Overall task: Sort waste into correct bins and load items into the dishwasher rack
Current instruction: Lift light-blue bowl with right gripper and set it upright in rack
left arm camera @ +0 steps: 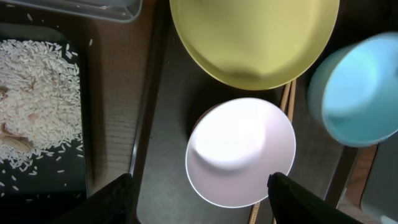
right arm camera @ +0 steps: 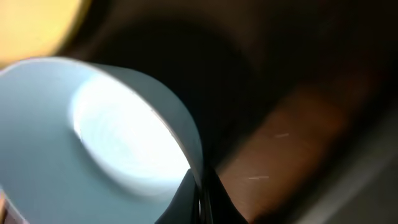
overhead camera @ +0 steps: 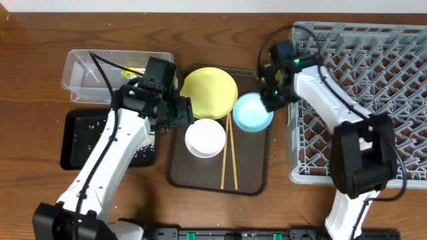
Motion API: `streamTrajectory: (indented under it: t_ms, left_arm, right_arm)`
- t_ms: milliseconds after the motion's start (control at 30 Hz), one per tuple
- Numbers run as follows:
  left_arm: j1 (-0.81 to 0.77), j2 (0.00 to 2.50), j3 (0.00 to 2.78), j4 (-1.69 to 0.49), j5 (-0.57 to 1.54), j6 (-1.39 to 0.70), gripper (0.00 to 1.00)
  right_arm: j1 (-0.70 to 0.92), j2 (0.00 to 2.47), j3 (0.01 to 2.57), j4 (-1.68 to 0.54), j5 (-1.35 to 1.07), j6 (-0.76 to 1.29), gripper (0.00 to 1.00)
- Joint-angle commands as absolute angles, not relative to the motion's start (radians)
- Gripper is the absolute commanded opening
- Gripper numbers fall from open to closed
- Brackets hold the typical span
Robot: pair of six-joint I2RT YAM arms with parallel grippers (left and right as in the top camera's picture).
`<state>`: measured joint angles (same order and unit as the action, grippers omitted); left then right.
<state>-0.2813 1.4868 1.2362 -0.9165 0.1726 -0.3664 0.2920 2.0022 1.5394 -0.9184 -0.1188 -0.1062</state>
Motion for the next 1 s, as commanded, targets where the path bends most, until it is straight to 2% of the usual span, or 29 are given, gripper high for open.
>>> streamTrajectory:
  t_ms: [0, 200, 300, 433, 600, 967]
  left_arm:
    - [-0.279, 1.491, 1.248, -0.920, 0.156, -0.371, 0.71]
    - [-0.279, 1.491, 1.248, -0.920, 0.156, -0.371, 0.71]
    - [-0.279, 1.491, 1.248, -0.920, 0.156, -0.371, 0.71]
    - [-0.279, 1.491, 1.248, -0.920, 0.156, -0.371, 0.71]
    - [-0.279, 1.491, 1.248, -0.920, 0.156, -0.371, 0.71]
    - [-0.279, 1.491, 1.248, -0.921, 0.156, -0.371, 0.71]
  right_arm:
    - [0.246, 1.861, 1.638, -0.881, -0.030, -0.102, 0.01]
    - [0.193, 1.738, 1.657, -0.661, 0.213, -0.122, 0.01]
    - [0.172, 1.732, 1.657, -0.565, 0.361, -0.198, 0.01]
    - [0.153, 1.758, 1.657, -0.448, 0.726, -0.221, 0.01]
    - [0.137, 1.819, 1.656, -0.309, 1.034, -0.222, 0.01]
    - [0.113, 2.011, 1.655, -0.302, 1.128, -0.221, 0.01]
